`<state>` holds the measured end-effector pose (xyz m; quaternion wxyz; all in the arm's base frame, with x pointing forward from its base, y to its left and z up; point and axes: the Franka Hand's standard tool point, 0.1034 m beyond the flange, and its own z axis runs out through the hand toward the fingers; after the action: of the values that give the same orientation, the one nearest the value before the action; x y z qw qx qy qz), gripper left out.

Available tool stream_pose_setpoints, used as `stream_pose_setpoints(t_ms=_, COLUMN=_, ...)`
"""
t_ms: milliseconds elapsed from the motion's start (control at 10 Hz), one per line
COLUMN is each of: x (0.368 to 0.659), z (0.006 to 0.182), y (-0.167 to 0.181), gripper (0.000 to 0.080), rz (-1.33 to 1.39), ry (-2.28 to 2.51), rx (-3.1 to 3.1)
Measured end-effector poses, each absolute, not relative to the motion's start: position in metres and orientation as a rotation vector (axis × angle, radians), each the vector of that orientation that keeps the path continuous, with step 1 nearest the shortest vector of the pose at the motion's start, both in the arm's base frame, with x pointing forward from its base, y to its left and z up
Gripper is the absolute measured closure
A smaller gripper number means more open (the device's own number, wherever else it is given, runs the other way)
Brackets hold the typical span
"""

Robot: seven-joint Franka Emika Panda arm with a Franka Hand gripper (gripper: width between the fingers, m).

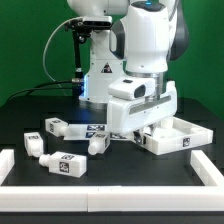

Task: Assemble one leg

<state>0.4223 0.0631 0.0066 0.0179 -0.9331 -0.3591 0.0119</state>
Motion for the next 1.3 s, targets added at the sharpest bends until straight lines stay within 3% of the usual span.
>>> stream_pose_setpoints(t_ms=100, x=0.422, z=0.007, y=0.062, gripper=0.0743, rz=0.042, ry=-1.101, rx=-2.903)
stream_pose_setpoints(t_ms=200, x=0.420, z=0.021, y=0.053, gripper=0.0743, rz=0.106, ry=-0.904, rx=-2.965)
stream_pose_setpoints(t_ms=400, x=0.438, z=0.066, y=0.031, gripper=0.0743, rz=0.231, ry=-0.662, rx=-2.999)
stream_pose_setpoints(t_ms=600, x=0.453, z=0.088, y=0.017, gripper=0.0743, rz=0.153, ry=-0.626, rx=-3.028)
stream_pose_setpoints(t_ms=1000, x=0.449, z=0.080, y=0.017, gripper=0.0743, rz=0.176, ry=-0.625, rx=-3.024)
stream_pose_setpoints(t_ms=1300, x=0.510, z=0.076, y=-0.028, gripper=0.0742, rz=0.209, ry=-0.384, rx=-3.073)
